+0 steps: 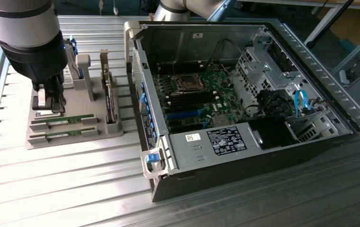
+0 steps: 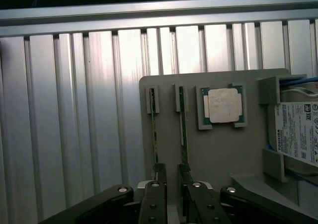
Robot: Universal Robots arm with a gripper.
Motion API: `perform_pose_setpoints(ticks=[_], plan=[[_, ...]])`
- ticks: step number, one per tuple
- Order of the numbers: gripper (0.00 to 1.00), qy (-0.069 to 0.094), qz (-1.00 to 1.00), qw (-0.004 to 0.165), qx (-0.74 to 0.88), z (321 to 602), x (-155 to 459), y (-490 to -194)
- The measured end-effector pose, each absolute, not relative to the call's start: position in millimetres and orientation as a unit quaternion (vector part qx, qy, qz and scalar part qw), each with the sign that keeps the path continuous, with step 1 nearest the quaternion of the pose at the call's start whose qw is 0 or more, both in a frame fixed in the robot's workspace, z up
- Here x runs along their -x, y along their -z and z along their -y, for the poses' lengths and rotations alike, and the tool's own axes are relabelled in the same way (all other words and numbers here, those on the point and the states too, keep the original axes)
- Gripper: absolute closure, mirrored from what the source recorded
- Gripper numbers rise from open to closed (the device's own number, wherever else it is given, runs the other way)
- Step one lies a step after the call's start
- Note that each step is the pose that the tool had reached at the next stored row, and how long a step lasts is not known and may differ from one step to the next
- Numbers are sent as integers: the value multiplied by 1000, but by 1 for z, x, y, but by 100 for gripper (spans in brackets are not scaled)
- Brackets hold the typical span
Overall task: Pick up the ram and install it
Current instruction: 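Pick up the ram and move it above insertion slot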
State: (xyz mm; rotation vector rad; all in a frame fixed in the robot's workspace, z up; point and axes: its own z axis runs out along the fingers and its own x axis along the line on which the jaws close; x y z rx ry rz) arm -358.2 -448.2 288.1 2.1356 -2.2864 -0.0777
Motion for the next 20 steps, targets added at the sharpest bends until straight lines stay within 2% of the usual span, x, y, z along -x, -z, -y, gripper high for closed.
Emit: perform_pose_setpoints(ticks=[20], plan=[[76,25,731,6,-682,448,360,-266]])
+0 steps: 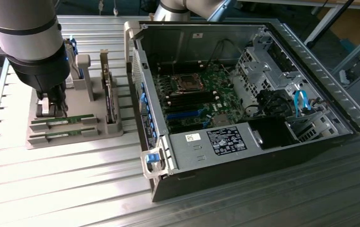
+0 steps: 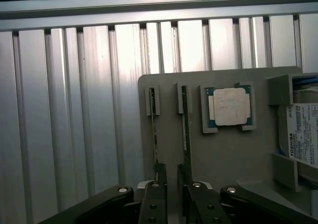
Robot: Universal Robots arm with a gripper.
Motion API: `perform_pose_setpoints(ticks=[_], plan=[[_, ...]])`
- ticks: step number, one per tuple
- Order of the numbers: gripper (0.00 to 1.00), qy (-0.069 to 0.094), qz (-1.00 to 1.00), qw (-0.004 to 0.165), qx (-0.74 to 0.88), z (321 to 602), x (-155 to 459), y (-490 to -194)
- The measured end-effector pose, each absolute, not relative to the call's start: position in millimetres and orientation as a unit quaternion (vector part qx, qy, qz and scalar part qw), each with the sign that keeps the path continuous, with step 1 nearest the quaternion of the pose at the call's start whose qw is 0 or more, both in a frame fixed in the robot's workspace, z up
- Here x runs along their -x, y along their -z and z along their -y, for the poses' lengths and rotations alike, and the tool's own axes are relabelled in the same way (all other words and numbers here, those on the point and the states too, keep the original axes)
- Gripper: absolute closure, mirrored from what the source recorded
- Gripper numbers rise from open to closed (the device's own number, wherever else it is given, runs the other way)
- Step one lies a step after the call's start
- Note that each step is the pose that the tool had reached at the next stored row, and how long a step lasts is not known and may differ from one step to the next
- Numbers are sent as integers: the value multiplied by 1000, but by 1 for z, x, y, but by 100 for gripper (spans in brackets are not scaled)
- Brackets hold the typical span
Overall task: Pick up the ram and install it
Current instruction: 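Pick up the ram and move it above insertion slot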
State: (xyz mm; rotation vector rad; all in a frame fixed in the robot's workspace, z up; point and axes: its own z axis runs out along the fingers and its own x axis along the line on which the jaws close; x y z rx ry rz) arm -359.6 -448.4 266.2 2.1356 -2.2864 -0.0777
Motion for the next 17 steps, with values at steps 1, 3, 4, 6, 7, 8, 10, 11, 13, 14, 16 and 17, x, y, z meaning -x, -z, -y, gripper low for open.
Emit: perform_pose_setpoints(ticks=[1,3,4,6,7,8,10,11,13,14,16,17], plan=[[76,25,731,6,-682,448,360,-265],[76,25,731,6,-682,448,360,-263],[76,25,731,6,-682,448,360,-262],[76,25,731,6,-682,448,360,-260],[76,25,731,6,-682,448,360,-259],[76,25,731,6,-682,449,360,-258],[76,25,731,6,-682,449,360,-255],[76,25,731,6,-682,449,360,-253],[76,25,731,6,-682,449,361,-250],[76,25,731,6,-682,449,361,-249],[76,25,731,6,-682,449,361,-245],[76,25,731,6,-682,449,361,-244]])
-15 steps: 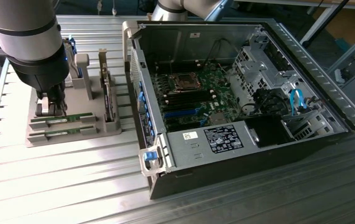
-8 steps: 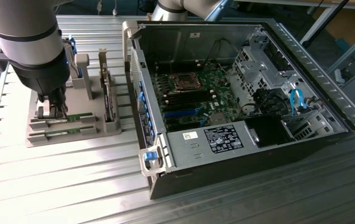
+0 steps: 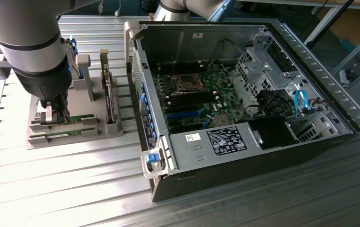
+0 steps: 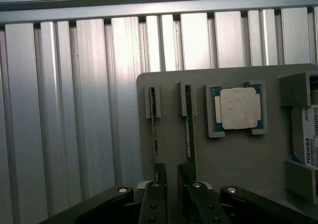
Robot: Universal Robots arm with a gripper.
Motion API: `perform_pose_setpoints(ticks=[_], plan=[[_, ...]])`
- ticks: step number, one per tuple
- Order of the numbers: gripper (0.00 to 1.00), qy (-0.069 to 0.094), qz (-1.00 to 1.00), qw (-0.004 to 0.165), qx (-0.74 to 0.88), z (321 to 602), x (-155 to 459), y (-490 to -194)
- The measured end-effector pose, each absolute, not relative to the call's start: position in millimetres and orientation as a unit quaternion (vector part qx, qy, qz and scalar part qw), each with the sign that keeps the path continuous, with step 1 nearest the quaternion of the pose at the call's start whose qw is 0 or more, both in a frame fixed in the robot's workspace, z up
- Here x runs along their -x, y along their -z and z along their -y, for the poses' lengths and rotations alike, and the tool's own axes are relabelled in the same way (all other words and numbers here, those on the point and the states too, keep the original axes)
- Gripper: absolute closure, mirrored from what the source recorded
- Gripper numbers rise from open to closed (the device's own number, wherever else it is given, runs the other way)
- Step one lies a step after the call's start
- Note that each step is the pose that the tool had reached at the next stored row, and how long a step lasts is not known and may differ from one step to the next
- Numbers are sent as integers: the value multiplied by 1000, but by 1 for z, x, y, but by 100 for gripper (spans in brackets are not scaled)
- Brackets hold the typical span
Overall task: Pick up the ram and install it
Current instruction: 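Pick up the ram and move it above insertion slot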
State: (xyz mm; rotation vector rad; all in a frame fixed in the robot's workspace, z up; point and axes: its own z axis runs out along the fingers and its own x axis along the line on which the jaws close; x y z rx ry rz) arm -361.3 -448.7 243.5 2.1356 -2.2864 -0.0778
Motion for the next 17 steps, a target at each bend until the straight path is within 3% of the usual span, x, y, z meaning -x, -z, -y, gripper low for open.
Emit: perform_pose_setpoints(ticks=[17], plan=[[76,25,731,6,-682,455,362,-238]])
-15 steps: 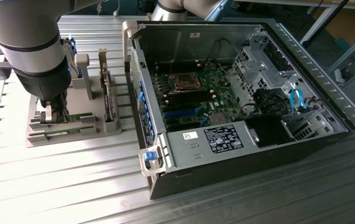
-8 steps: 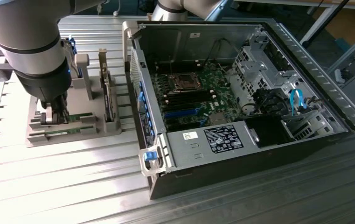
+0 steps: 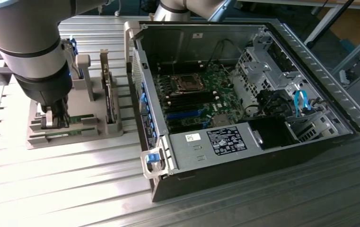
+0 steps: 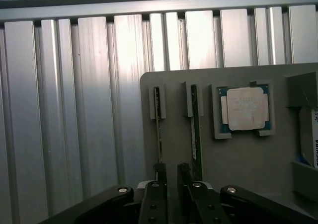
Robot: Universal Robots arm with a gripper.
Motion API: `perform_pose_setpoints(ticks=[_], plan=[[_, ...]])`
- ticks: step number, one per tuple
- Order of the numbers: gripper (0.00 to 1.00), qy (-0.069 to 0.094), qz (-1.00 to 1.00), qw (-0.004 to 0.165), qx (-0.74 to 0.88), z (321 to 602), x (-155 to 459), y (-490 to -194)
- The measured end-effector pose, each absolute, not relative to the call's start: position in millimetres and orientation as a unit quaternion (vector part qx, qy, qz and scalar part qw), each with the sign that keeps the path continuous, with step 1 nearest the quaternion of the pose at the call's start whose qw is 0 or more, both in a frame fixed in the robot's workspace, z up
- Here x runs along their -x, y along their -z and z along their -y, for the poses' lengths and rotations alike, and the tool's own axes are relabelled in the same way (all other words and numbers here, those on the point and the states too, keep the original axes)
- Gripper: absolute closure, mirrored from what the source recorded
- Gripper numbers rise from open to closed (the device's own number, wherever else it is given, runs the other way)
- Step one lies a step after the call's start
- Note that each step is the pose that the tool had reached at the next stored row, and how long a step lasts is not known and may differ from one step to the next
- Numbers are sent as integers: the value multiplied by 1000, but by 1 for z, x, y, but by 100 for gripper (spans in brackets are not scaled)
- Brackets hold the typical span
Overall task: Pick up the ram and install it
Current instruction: 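Pick up the ram and move it above insertion slot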
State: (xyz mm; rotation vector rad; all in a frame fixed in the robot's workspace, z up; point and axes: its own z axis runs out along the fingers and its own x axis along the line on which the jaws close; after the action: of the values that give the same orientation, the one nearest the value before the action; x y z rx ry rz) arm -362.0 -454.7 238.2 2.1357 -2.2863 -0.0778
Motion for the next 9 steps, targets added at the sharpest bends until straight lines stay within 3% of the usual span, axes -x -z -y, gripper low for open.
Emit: perform_pose_setpoints(ticks=[9], plan=[[76,25,731,6,-682,459,362,-238]])
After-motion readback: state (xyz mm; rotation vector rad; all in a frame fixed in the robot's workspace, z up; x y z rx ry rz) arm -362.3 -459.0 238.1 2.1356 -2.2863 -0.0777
